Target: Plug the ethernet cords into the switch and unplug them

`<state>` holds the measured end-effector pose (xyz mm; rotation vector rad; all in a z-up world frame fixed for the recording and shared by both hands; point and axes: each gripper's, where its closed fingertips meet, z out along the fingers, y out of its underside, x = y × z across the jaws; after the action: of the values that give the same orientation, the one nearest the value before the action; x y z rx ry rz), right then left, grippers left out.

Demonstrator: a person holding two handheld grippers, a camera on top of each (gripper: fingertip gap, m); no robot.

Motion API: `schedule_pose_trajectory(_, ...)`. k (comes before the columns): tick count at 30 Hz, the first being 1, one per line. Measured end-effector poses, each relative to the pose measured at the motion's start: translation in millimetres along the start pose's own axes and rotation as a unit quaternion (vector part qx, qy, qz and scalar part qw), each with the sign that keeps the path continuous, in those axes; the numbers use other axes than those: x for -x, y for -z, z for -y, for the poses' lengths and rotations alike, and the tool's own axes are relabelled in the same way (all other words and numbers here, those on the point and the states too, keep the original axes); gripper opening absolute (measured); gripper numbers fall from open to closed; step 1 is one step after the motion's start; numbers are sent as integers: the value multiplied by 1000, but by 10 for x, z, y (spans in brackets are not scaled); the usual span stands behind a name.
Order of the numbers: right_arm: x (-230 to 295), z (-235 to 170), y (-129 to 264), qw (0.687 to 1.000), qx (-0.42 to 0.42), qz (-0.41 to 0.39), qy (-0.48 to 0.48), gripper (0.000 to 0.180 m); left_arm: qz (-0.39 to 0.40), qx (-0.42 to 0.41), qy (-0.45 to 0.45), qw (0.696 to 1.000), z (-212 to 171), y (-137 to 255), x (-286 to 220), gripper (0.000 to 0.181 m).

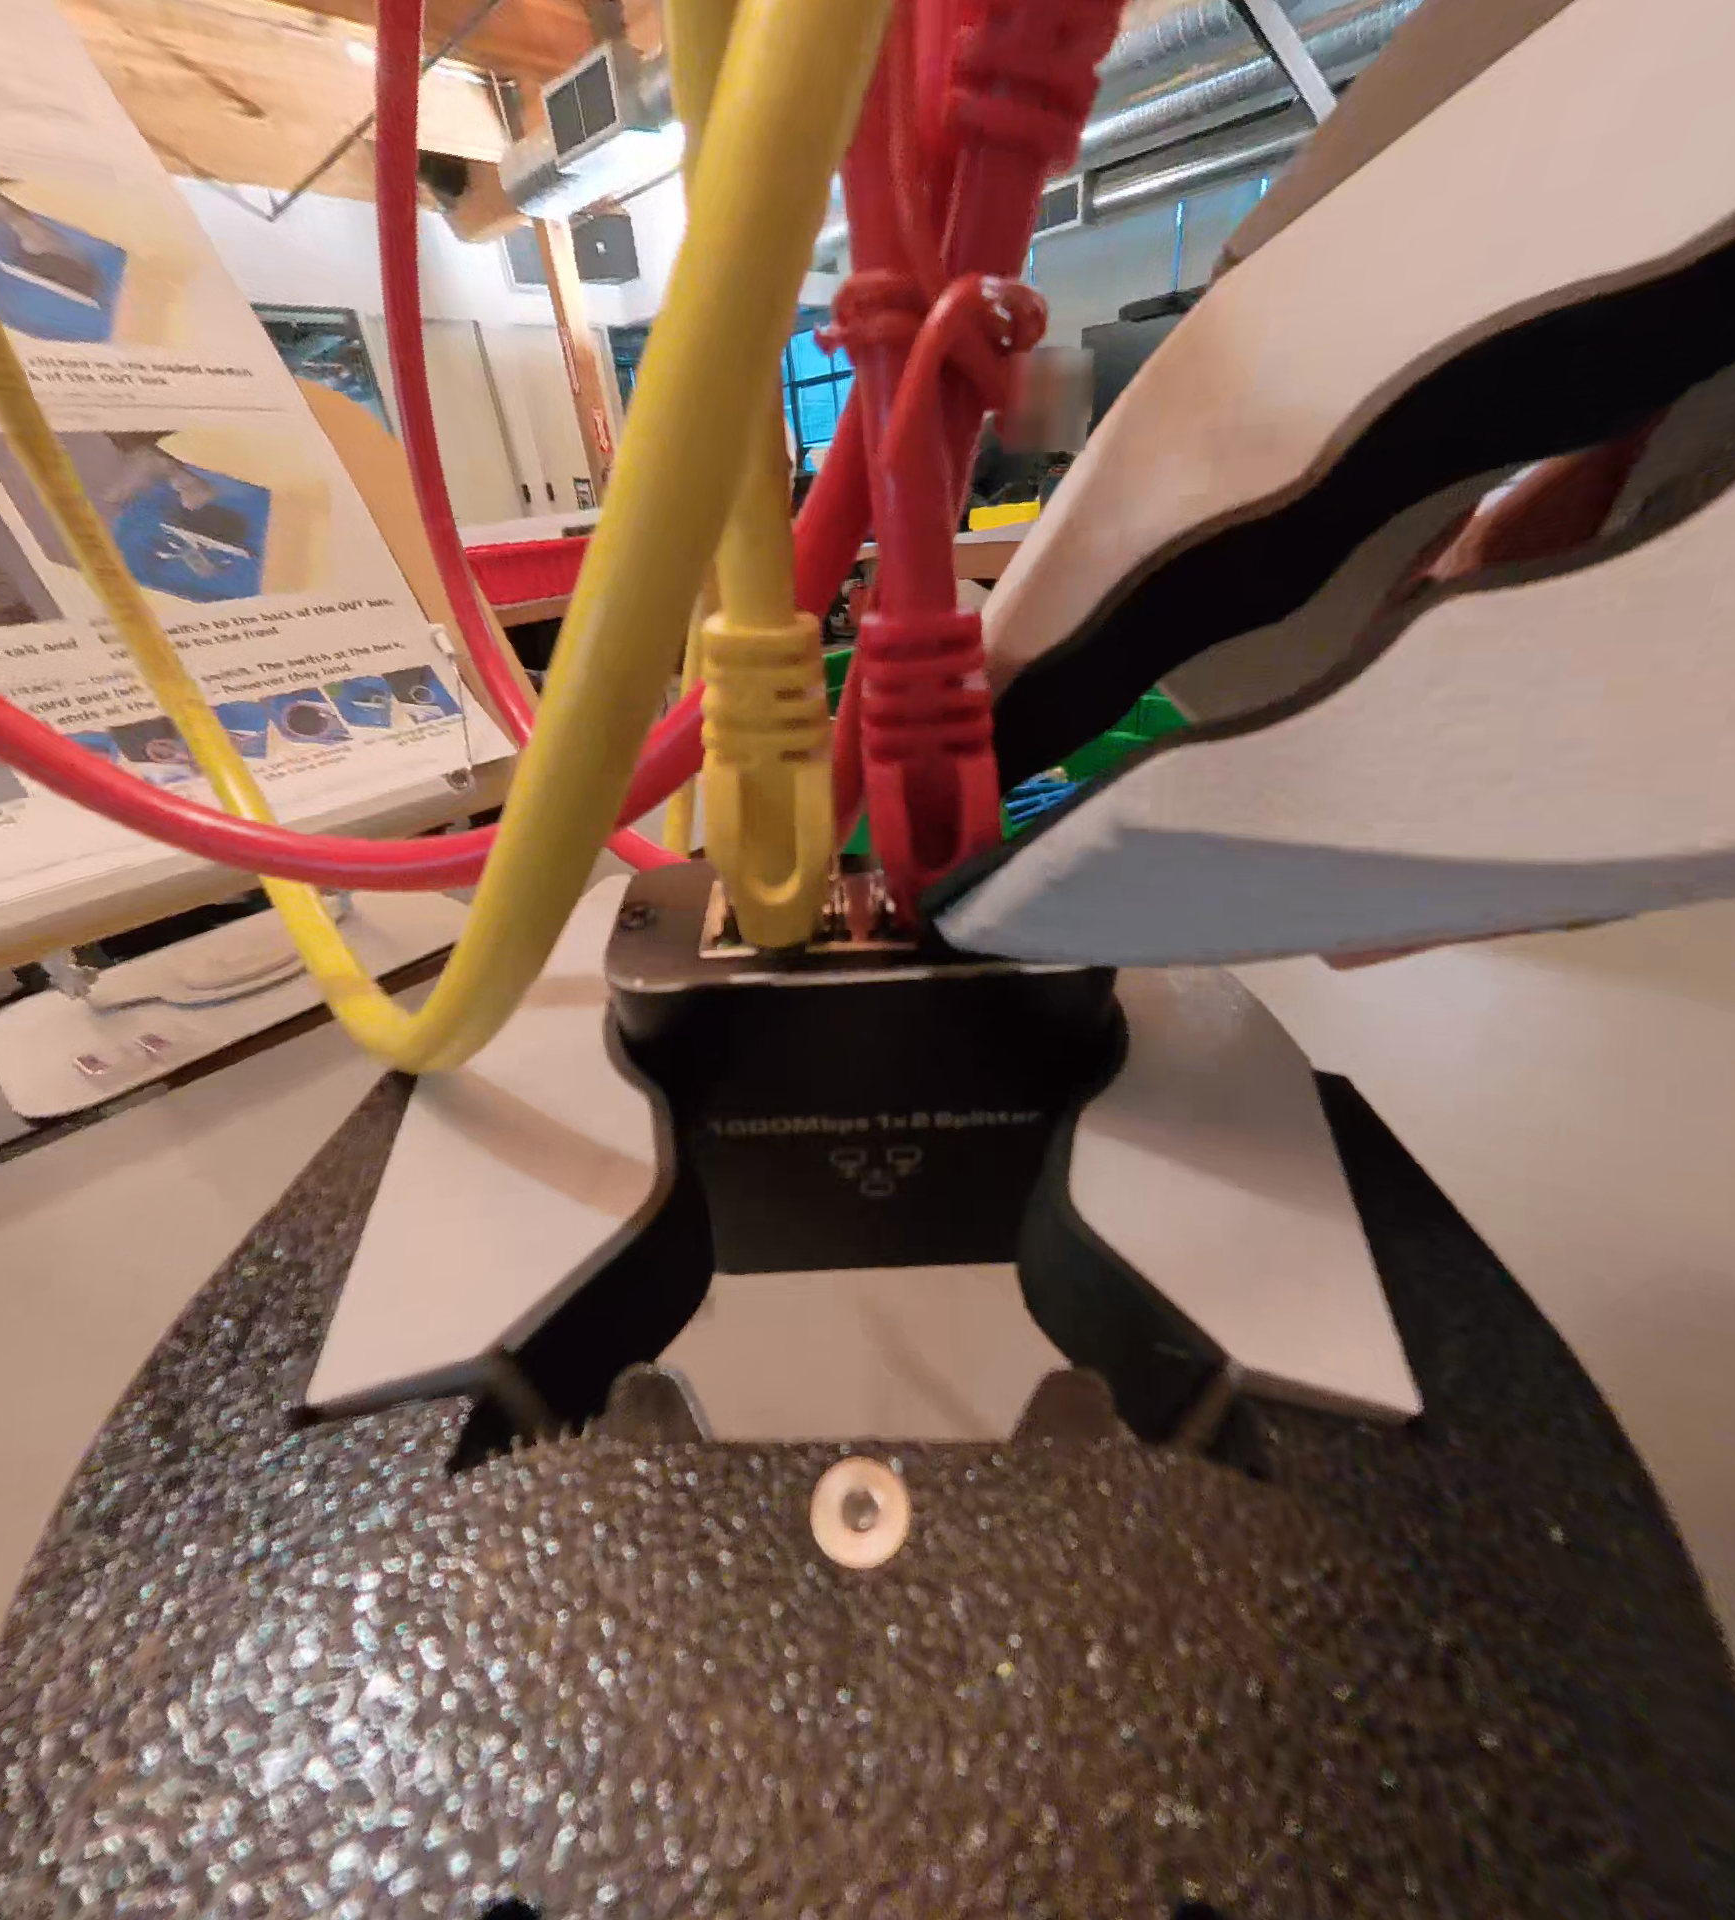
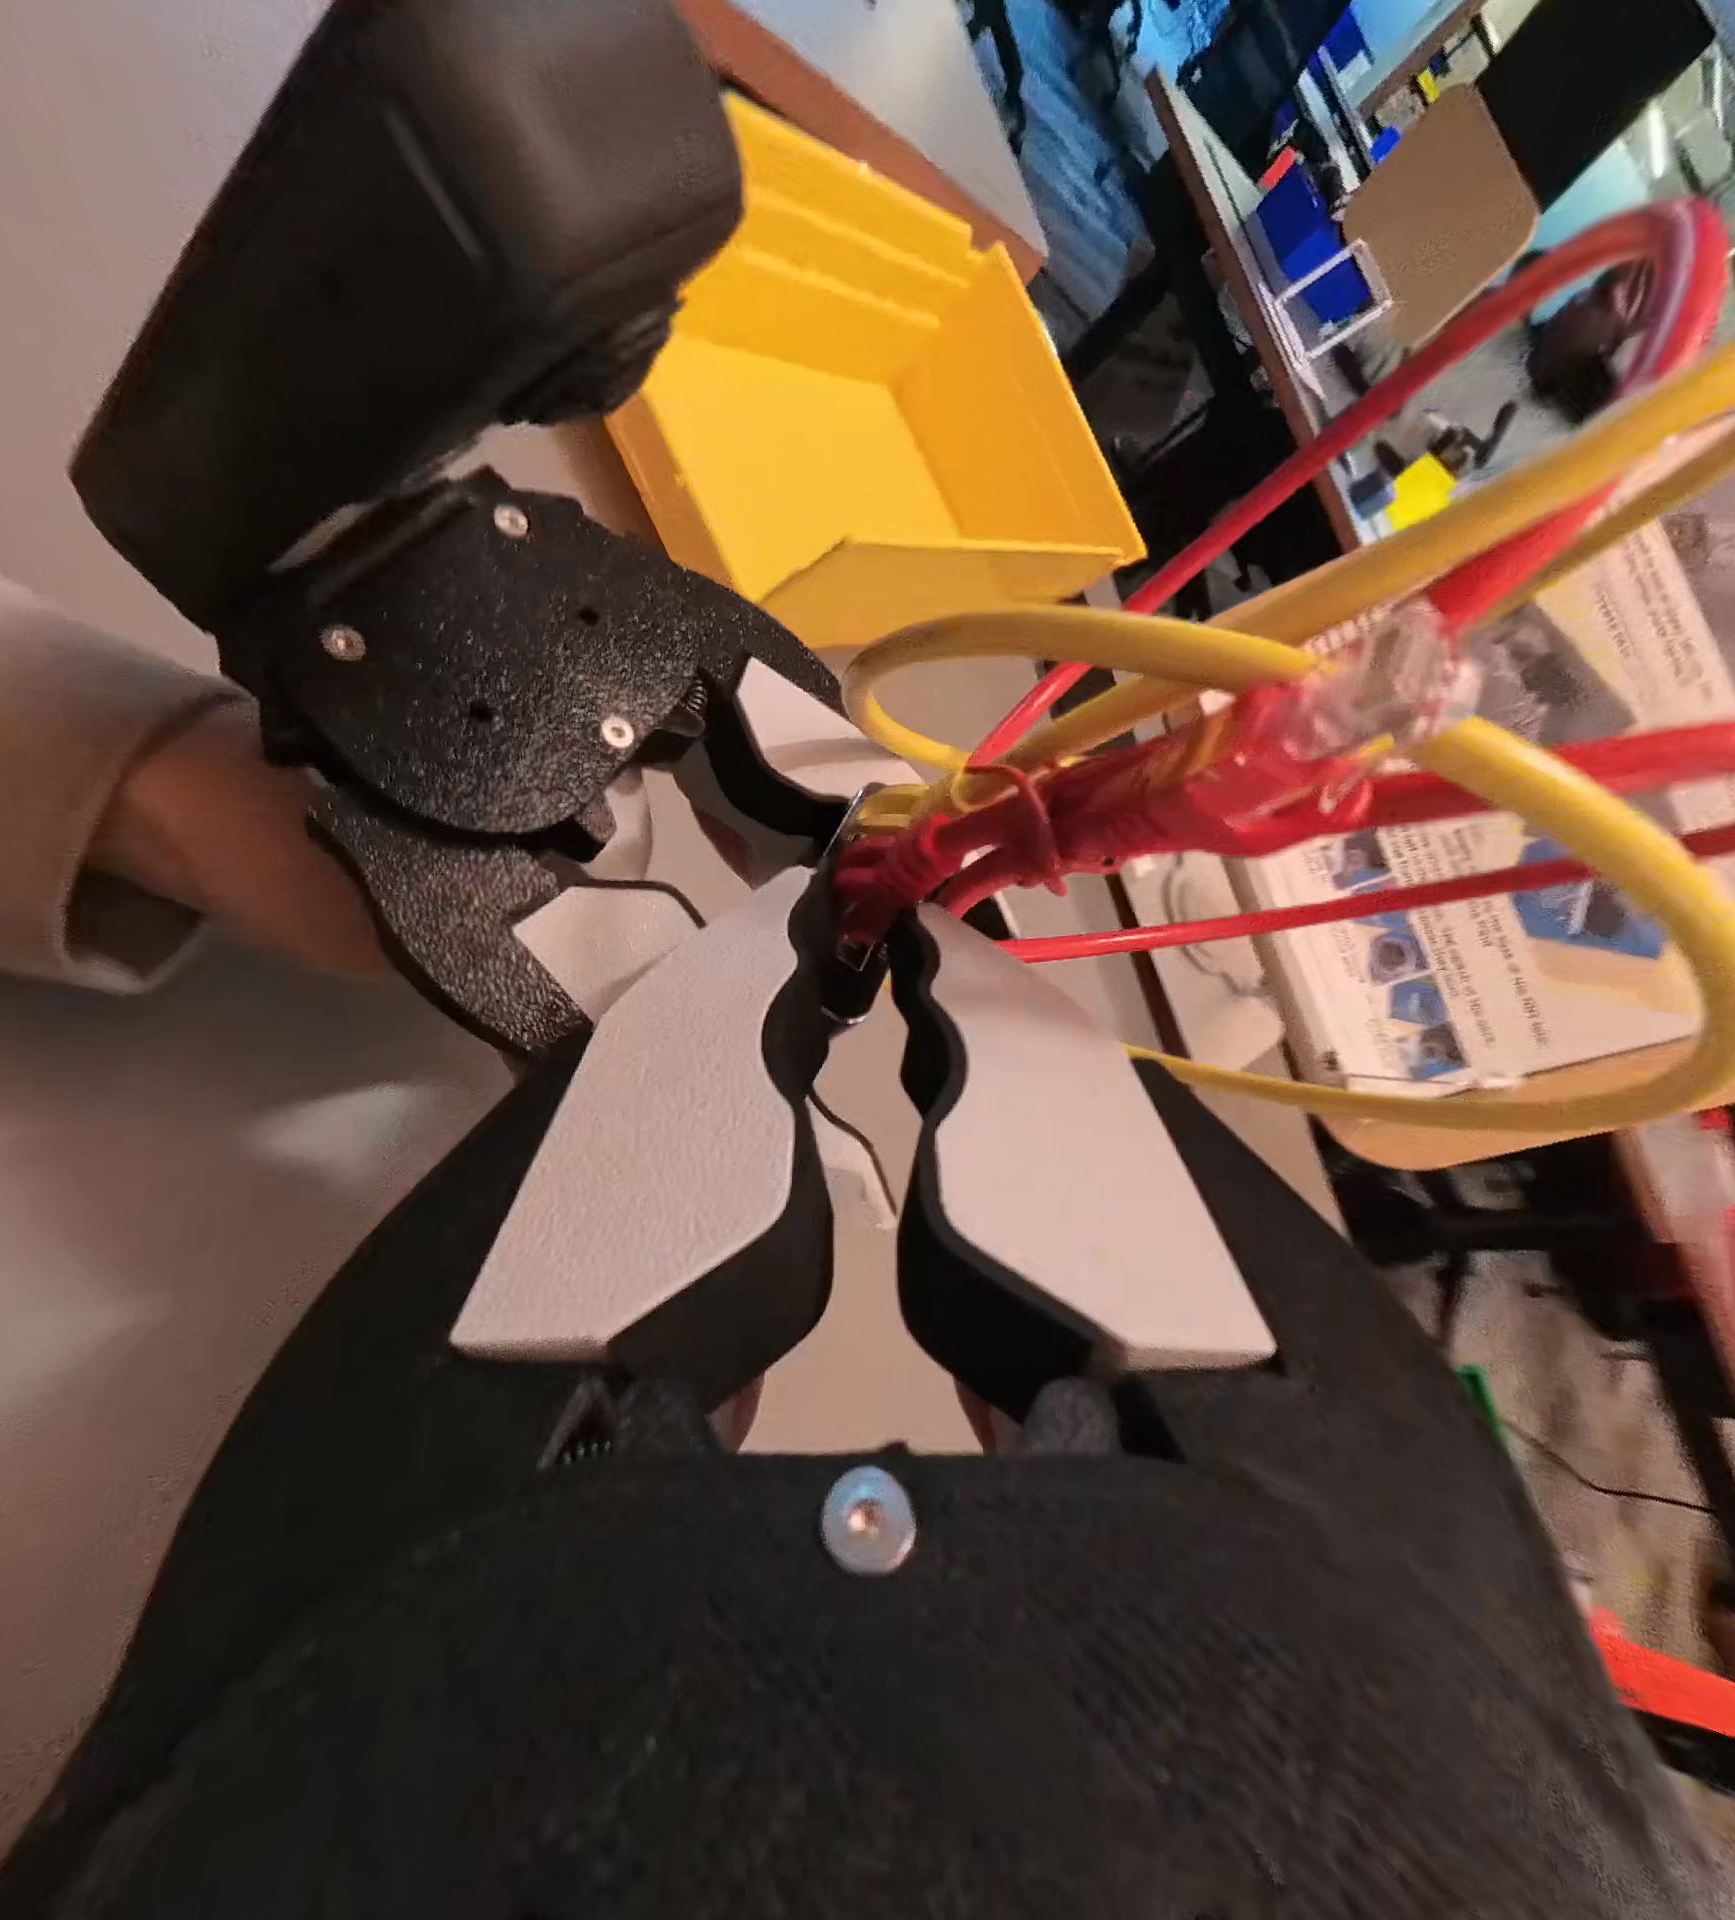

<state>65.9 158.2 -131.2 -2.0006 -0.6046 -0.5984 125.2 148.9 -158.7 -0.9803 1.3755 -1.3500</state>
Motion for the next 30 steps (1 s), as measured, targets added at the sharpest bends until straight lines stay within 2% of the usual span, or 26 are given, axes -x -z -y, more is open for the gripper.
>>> schedule_pose_trajectory(6, -13, 26, -4, 995, 43, -14, 92, 13, -16, -6, 23, 1000, 15, -2, -17, 75)
schedule_pose_trajectory(16, -14, 103, -20, 994, -44, 37, -93, 12, 26, -7, -20, 999, 74, 40, 90, 76)
schedule_pose_trajectory(22, -45, 125, -45, 972, -99, 44, -207, 13, 31, -11, -4, 999, 84, 47, 120, 76)
schedule_pose_trajectory(26, -45, 136, -72, 962, -121, 28, -243, 13, 36, -9, -5, 999, 78, 56, 149, 76)
schedule_pose_trajectory(30, -33, 132, -80, 981, -86, -1, -175, 12, 20, -14, 14, 1000, 61, 47, 119, 76)
